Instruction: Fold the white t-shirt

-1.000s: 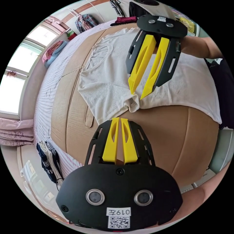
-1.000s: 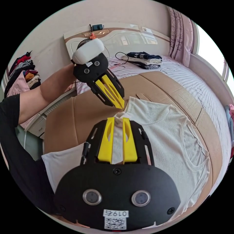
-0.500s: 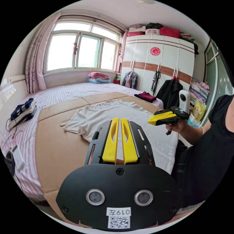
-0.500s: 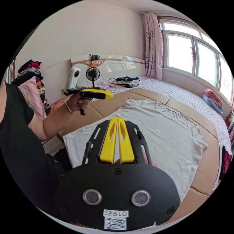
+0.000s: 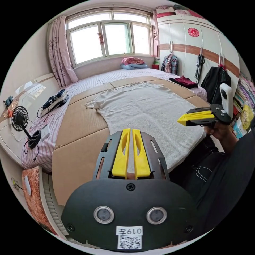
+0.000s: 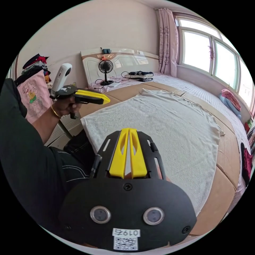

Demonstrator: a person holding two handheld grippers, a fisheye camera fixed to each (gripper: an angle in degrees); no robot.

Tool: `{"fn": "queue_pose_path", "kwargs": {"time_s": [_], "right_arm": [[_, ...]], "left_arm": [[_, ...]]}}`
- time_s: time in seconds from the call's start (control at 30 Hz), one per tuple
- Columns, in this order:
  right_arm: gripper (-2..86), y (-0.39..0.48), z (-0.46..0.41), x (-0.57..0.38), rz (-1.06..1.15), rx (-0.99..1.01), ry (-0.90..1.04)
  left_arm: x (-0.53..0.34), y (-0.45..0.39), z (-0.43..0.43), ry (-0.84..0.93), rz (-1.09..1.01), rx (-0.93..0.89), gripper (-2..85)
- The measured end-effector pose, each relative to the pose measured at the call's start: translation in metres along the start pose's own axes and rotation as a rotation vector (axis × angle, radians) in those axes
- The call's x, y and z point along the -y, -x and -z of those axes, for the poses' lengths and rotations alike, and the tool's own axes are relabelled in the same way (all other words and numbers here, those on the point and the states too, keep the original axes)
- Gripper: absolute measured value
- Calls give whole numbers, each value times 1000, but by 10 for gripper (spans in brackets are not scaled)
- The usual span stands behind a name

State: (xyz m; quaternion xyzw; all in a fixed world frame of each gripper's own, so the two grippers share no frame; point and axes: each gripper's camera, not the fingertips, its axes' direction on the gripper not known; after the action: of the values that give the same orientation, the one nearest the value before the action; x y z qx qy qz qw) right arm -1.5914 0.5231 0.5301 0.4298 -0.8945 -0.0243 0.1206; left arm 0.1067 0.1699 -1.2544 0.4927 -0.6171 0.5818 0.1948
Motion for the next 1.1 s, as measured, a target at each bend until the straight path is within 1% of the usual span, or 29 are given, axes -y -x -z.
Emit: {"fn": "queue_pose_path", "kwargs": {"time_s": [0.07, 0.17, 0.27, 0.33, 0.43, 0.53, 0.6, 0.67, 0.73, 0.87, 0.93, 1.1], "right_arm": [[-2, 13, 0, -5, 35, -3, 18], [9, 29, 2, -14, 84, -55, 32], [43, 40, 7, -26, 103, -92, 15], [54, 47, 8, -32, 126, -83, 32], [62, 65, 9, -44, 185, -59, 51], [63, 86, 8, -55, 263, -60, 77], [63, 101, 11, -62, 321, -24, 90], [61, 109, 14, -67, 357, -5, 93], [60, 116, 13, -71, 390, -14, 118], [57, 128, 8, -80, 462, -74, 176], [54, 131, 11, -81, 473, -63, 176], [15, 128, 17, -82, 448, -45, 172]], "left_arm": [[-6, -7, 0, -2, 12, 5, 8], [-18, -21, 1, 34, -22, 78, 9], [-37, -42, 6, 62, -154, 52, 9], [-57, -66, 11, 87, -323, 3, 11], [-82, -94, 16, 115, -481, -29, 15], [-100, -112, 19, 130, -547, -96, 24], [-106, -121, 20, 125, -573, -130, 33], [-111, -129, 18, 122, -590, -124, 41], [-116, -138, 9, 136, -609, -79, 47], [-125, -153, -7, 204, -682, -52, 44], [-131, -157, -9, 215, -695, -56, 36], [-141, -157, -8, 213, -678, -54, 18]]}}
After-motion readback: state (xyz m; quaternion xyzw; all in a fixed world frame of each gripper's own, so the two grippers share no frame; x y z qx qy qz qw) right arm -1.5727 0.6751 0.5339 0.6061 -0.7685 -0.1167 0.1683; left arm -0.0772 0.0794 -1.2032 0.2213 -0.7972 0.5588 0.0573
